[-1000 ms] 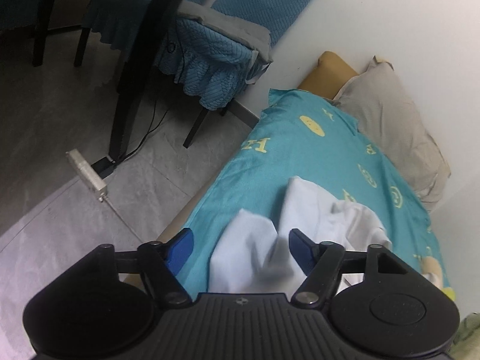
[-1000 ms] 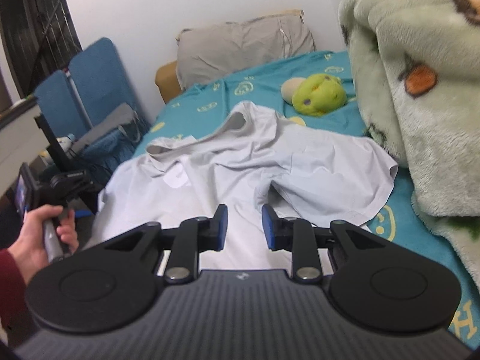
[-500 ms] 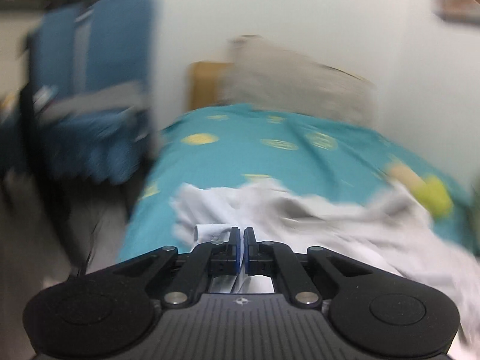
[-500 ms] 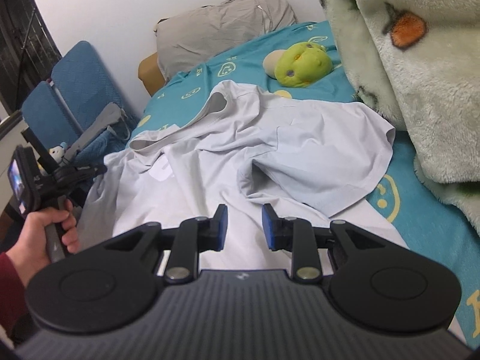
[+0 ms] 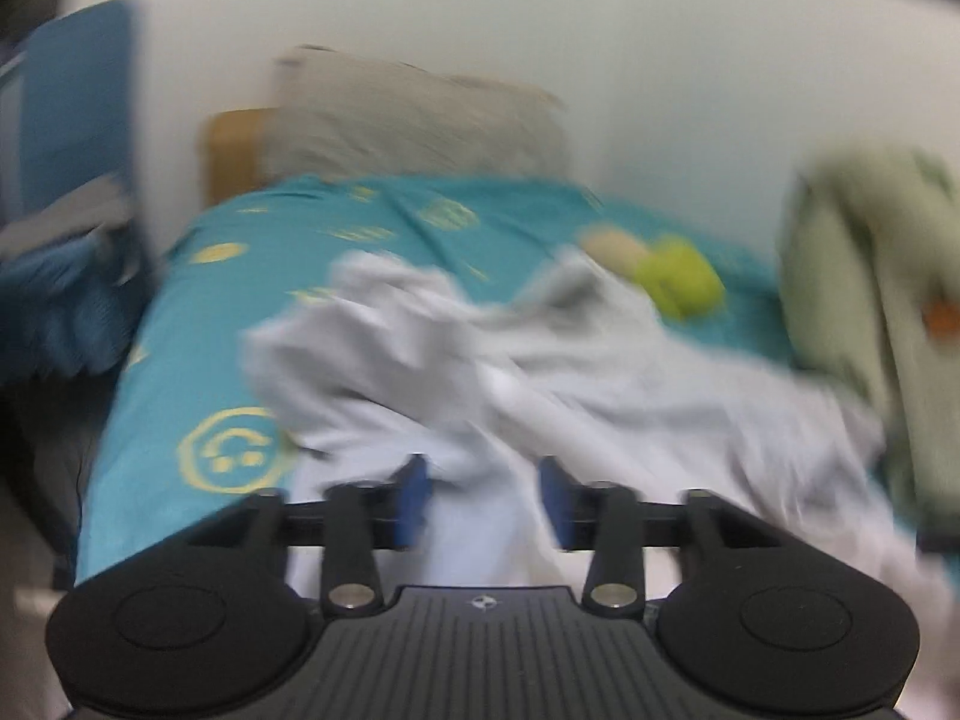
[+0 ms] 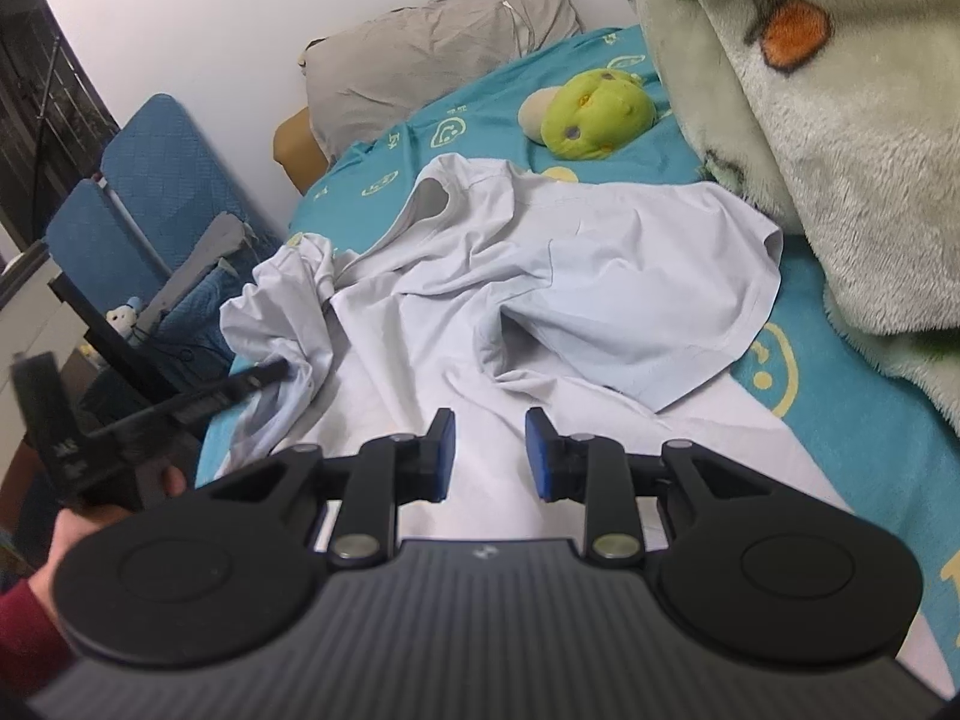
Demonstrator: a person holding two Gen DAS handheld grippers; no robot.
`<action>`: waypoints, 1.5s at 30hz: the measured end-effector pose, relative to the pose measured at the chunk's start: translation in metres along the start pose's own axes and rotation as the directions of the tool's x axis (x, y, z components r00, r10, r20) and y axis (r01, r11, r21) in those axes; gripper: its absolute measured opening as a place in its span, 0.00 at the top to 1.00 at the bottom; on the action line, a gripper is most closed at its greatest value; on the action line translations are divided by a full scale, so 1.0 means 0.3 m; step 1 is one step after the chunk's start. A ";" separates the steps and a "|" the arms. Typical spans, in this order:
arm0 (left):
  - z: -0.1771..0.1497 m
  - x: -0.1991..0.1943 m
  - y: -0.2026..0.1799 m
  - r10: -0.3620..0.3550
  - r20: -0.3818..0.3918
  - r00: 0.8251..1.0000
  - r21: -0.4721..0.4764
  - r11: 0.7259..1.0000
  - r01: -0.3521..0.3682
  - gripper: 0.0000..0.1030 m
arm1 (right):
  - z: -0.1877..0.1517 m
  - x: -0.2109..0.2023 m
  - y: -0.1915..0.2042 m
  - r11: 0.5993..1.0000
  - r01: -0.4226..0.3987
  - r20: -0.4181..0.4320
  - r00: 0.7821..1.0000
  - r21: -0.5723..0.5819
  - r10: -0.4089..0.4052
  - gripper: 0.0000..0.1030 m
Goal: Fold clothes
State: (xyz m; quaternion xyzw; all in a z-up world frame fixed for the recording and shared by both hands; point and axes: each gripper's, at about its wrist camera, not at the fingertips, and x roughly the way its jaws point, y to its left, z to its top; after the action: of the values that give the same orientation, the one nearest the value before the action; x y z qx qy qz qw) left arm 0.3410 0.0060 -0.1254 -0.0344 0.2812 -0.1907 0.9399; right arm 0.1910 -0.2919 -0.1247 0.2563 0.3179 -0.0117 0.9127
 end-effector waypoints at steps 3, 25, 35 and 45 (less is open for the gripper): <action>0.032 0.015 0.118 0.081 0.033 0.996 -0.191 0.979 -0.073 0.34 | -0.004 0.012 -0.004 1.000 -0.003 -0.011 1.000 0.002 0.003 0.72; 0.319 0.084 0.457 0.185 0.029 0.982 -0.347 0.923 -0.163 0.98 | -0.040 0.073 -0.005 1.000 0.020 -0.078 0.997 -0.006 -0.020 0.71; 0.381 0.126 0.789 0.620 -0.188 0.762 -0.307 0.699 -0.645 0.98 | -0.046 0.102 -0.010 0.998 0.052 -0.089 0.995 -0.030 -0.054 0.71; 0.204 0.084 0.727 0.517 -0.182 0.836 -0.321 0.773 -0.548 0.56 | -0.042 0.112 0.019 0.992 0.064 -0.053 0.996 -0.110 -0.071 0.71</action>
State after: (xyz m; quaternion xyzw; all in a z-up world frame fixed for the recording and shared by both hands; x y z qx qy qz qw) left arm 0.4675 0.1956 -0.1244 -0.1171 0.3481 0.1368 0.9200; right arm 0.2115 -0.2762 -0.1502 0.1958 0.3524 -0.0180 0.9150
